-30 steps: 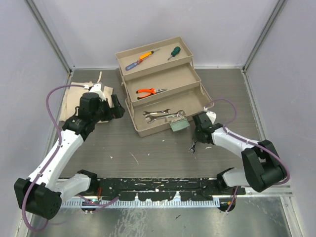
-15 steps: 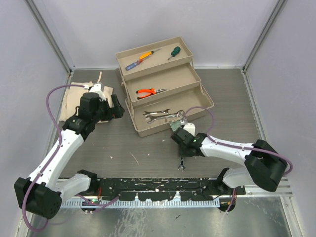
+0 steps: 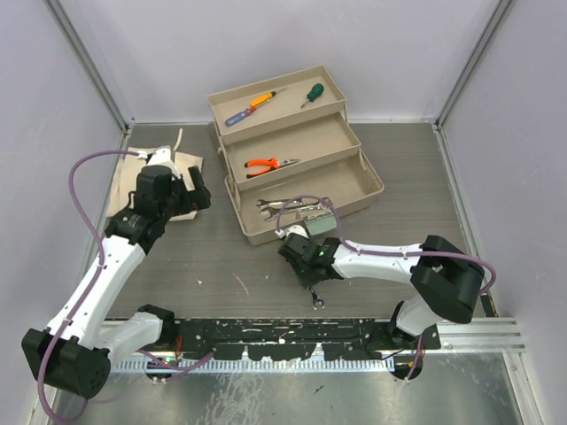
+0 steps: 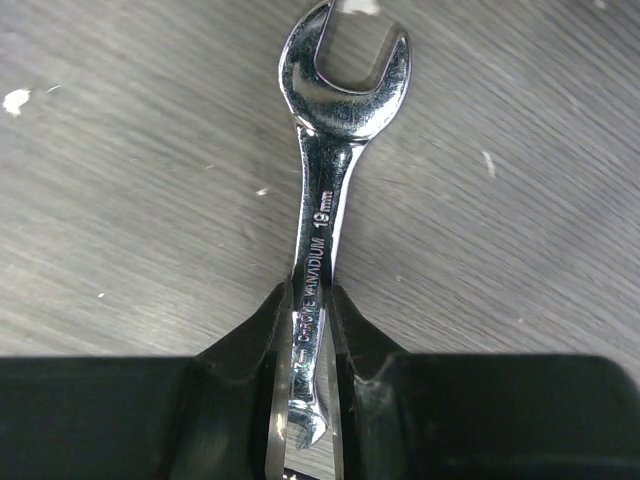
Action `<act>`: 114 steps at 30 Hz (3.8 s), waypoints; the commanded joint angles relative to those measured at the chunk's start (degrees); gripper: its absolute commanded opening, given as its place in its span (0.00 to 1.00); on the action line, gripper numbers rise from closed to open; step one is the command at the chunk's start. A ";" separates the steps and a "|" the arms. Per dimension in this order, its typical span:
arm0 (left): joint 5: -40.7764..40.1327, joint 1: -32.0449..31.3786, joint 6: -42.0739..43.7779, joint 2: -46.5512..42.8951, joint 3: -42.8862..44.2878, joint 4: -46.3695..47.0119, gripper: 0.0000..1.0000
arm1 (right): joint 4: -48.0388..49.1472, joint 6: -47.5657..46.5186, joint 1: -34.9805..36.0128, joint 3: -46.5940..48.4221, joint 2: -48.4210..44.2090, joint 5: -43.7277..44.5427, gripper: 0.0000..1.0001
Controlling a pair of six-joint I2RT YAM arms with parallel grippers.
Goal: Sort the tools into containers
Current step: Move the wrench to the center of the board.
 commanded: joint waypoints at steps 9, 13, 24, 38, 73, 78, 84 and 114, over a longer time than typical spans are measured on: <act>-2.36 6.75 -2.41 -2.49 3.04 -5.36 0.98 | 3.03 -21.51 1.25 7.02 6.39 -12.36 0.17; -1.80 8.71 -2.53 -3.32 2.82 -6.14 0.98 | 2.81 -26.49 1.60 9.96 9.87 -13.09 0.17; -0.47 12.82 -2.72 -3.22 3.14 -8.14 0.98 | 1.49 -44.95 2.29 12.87 13.07 -7.94 0.20; 1.12 12.81 -2.44 -2.94 2.35 -7.62 0.98 | 5.76 -49.59 2.42 12.15 7.55 -11.99 0.28; 3.94 12.86 -3.97 -0.75 2.50 -6.13 0.98 | 19.26 -23.52 0.47 7.12 8.47 -8.79 0.46; 4.68 12.85 -4.11 0.27 3.10 -5.49 0.98 | 18.37 -25.56 0.97 7.72 10.03 -10.35 0.43; 5.33 12.91 -4.28 1.23 3.75 -5.30 0.98 | 17.30 -30.88 2.98 8.14 11.20 -14.39 0.34; 12.67 13.74 -12.64 -1.28 -2.88 -3.82 0.98 | 9.56 -8.68 5.01 -1.60 -12.72 -4.68 0.54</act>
